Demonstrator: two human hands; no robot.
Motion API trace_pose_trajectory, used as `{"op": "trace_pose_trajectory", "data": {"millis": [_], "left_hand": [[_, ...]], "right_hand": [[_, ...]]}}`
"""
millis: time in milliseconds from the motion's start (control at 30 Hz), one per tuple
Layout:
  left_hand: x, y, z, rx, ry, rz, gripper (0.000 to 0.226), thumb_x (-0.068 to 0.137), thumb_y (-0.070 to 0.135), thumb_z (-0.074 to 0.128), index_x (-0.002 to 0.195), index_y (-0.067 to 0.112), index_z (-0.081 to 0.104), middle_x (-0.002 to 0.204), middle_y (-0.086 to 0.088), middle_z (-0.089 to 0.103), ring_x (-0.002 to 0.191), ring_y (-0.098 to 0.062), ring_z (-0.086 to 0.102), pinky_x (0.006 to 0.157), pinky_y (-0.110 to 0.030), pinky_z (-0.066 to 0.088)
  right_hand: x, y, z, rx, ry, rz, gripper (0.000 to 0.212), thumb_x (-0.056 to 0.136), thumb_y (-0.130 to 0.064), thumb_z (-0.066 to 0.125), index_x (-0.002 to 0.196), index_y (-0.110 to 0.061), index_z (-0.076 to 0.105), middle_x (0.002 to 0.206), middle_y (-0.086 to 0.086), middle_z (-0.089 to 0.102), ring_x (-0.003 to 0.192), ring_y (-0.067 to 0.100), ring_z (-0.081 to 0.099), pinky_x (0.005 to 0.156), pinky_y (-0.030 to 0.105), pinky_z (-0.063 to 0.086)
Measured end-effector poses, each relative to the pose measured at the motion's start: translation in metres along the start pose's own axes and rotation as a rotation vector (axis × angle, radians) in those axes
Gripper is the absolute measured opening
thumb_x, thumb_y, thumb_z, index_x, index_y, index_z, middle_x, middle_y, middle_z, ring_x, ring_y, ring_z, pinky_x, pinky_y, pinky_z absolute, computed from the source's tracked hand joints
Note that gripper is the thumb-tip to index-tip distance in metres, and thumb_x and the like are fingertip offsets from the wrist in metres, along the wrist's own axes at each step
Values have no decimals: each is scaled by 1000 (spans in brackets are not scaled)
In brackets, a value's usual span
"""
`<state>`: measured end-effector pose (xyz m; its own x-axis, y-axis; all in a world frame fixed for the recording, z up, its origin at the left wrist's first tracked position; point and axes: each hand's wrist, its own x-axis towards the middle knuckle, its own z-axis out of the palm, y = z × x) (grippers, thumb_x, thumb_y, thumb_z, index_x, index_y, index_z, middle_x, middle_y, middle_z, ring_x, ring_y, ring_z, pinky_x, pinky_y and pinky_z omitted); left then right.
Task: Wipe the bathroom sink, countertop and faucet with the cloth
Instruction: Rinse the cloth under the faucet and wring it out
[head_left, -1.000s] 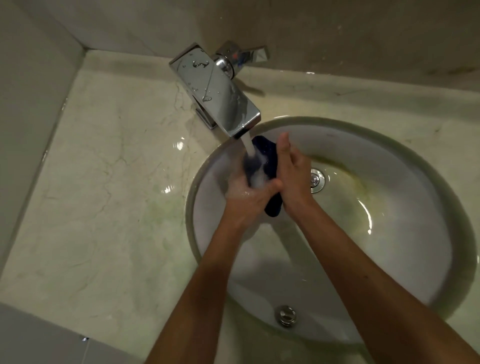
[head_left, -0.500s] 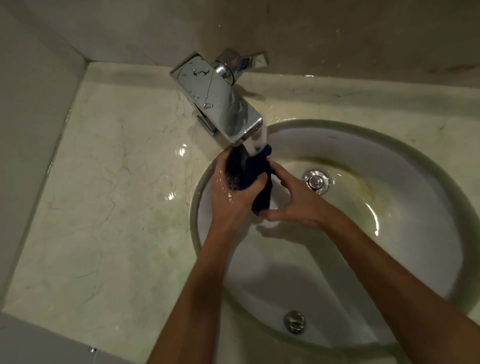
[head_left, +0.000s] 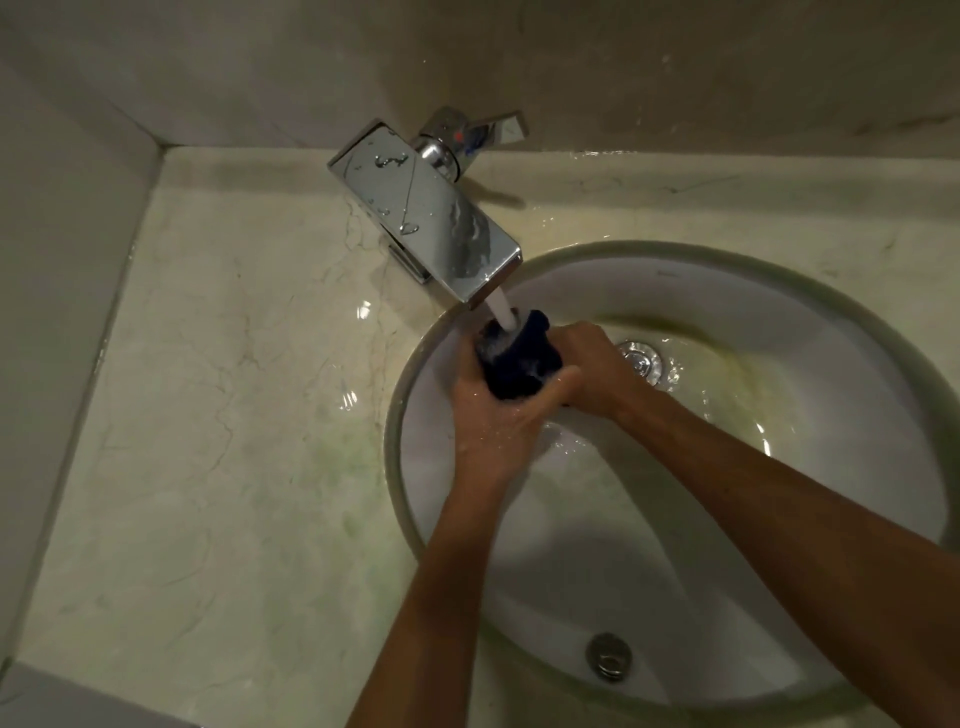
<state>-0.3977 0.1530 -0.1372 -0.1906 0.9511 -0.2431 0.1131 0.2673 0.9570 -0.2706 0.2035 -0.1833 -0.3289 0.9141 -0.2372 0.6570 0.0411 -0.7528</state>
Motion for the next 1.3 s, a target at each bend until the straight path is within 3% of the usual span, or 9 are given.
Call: {"op": "trace_pose_trajectory", "data": {"millis": [67, 200, 267, 400, 700, 867, 1100, 1200, 1300], "left_hand": [[1, 1, 5, 52, 34, 5, 75, 70, 11, 94, 134, 17, 55, 116, 11, 69, 108, -1, 68, 90, -22, 58], [7, -3, 8, 77, 136, 51, 49, 75, 8, 89, 116, 21, 65, 104, 11, 73, 97, -4, 71, 80, -29, 62], [9, -4, 7, -1, 158, 8, 50, 75, -2, 87, 112, 26, 66, 101, 11, 74, 97, -7, 72, 79, -23, 60], [19, -7, 6, -123, 209, -93, 47, 74, -16, 80, 116, -3, 65, 108, -17, 73, 98, -23, 74, 80, -31, 63], [23, 4, 1, -104, 93, 11, 38, 73, -29, 65, 107, -12, 67, 92, -4, 78, 84, -9, 76, 70, -22, 59], [23, 5, -9, -116, -40, 29, 36, 72, -25, 71, 99, -2, 73, 92, 1, 79, 91, -14, 76, 75, -24, 59], [10, 25, -17, -523, -521, -143, 50, 76, 11, 78, 124, 12, 67, 105, -10, 73, 104, -26, 70, 94, -41, 56], [2, 36, -1, -672, -613, -287, 50, 79, 33, 85, 123, 16, 70, 103, -8, 71, 100, -22, 69, 90, -36, 56], [1, 45, 15, -693, -655, -404, 53, 75, 46, 86, 112, 11, 71, 100, -9, 69, 92, -22, 69, 83, -36, 57]], "right_hand": [[-3, 3, 3, 4, 19, 21, 7, 71, -31, 66, 75, -25, 64, 75, 9, 70, 72, 32, 67, 63, 29, 38], [-22, 9, -5, 99, -57, 75, 91, 60, -33, 94, 140, -23, 53, 134, 1, 63, 118, 22, 63, 93, 38, 53], [-34, 6, -18, 40, -20, 91, 93, 67, -21, 94, 148, -19, 48, 144, 3, 55, 126, 24, 58, 103, 41, 50], [-46, -36, -52, 171, 398, 106, 31, 89, -12, 72, 117, -26, 74, 95, -5, 76, 81, 10, 71, 77, 35, 59], [6, -109, -94, 715, 471, 7, 43, 104, -22, 57, 147, -19, 53, 103, 9, 67, 75, 35, 63, 58, 13, 48], [10, -116, -95, 625, 542, -26, 28, 99, -17, 59, 124, -15, 71, 87, -7, 70, 76, 39, 63, 71, 44, 57], [-26, -67, -89, 692, 253, 106, 27, 102, -35, 57, 99, -15, 76, 92, -3, 78, 86, 12, 73, 82, 25, 54], [-49, -36, -69, 1107, -151, 342, 54, 98, -58, 46, 77, -14, 70, 64, -8, 65, 61, 8, 65, 69, 25, 54], [-84, -13, -41, 1418, -286, 461, 30, 66, -56, 76, 76, -29, 83, 85, 3, 74, 70, 12, 72, 75, 28, 60]]}}
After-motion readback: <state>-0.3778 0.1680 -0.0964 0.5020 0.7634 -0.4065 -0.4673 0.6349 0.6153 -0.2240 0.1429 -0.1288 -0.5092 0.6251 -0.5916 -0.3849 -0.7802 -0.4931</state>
